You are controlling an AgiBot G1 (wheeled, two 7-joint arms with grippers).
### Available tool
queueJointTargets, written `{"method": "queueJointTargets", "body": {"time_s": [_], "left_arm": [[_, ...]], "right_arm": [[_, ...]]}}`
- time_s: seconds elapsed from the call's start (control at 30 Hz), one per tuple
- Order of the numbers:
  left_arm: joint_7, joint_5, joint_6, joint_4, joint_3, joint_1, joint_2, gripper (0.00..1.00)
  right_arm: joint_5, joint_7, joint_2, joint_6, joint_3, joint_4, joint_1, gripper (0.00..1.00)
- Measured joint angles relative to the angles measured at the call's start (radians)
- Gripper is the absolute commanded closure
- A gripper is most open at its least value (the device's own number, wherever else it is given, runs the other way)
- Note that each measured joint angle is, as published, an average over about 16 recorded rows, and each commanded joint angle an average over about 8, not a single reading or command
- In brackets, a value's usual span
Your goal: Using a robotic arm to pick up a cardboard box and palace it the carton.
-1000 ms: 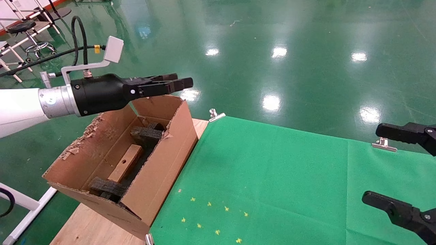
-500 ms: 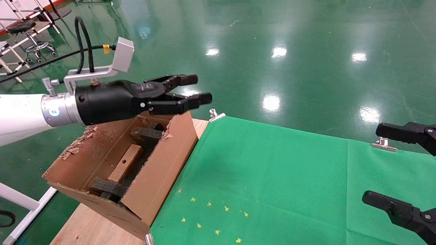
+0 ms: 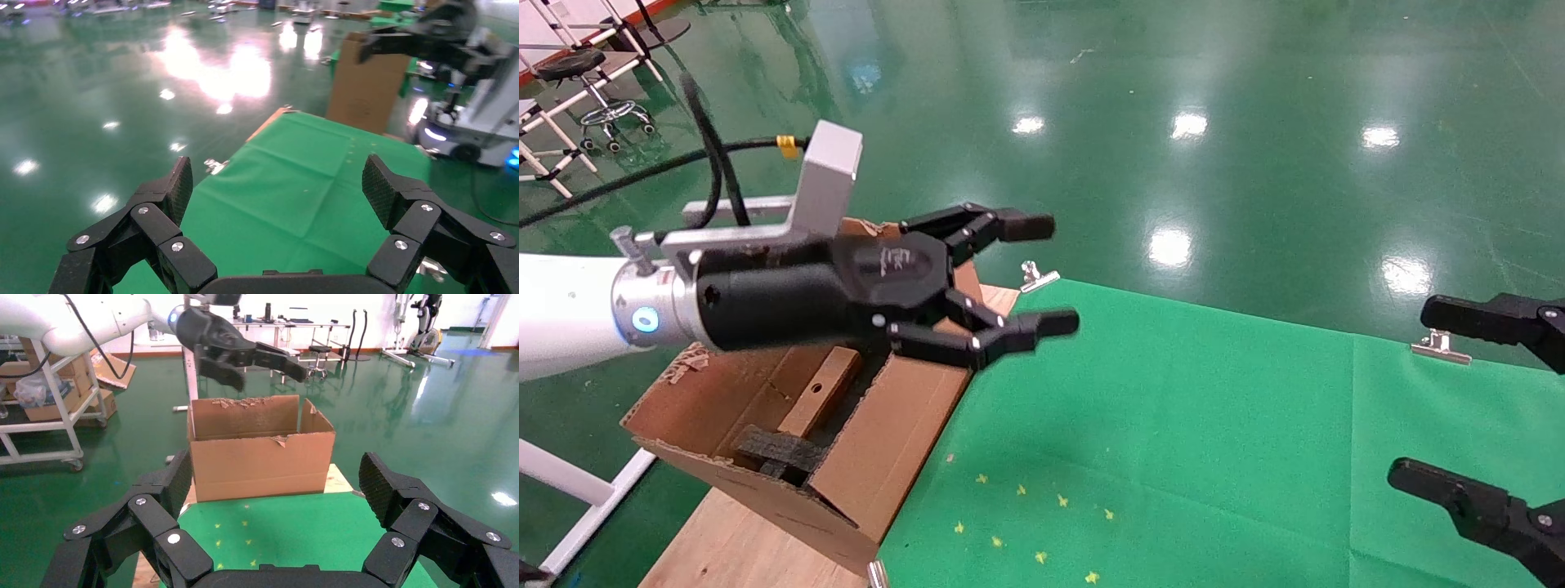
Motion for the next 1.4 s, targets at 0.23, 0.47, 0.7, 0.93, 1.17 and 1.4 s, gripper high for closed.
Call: {"method": "queueJointTargets", "body": {"time_s": [0.23,0.47,0.7,0.93,1.17,1.4], "left_arm": [[0.038,-0.055,0.012,-0.127,-0.020,0.068,-0.011,0.00],[0.067,-0.099,0.022,-0.227,-0.035,0.121,-0.020,0.00],[0.078,-0.117,0.027,-0.264,-0.041,0.142,-0.024,0.00],[0.077,-0.115,0.026,-0.259,-0.041,0.140,-0.024,0.00],[0.074,-0.110,0.025,-0.250,-0.039,0.135,-0.023,0.00],[0.073,-0.107,0.024,-0.244,-0.038,0.132,-0.022,0.00]], "right_arm": [[0.000,0.000,0.000,0.000,0.000,0.000,0.000,0.00],[0.000,0.000,0.000,0.000,0.000,0.000,0.000,0.00],[0.000,0.000,0.000,0.000,0.000,0.000,0.000,0.00],[0.000,0.000,0.000,0.000,0.000,0.000,0.000,0.00],[0.000,0.000,0.000,0.000,0.000,0.000,0.000,0.00],[0.000,0.000,0.000,0.000,0.000,0.000,0.000,0.00]]}}
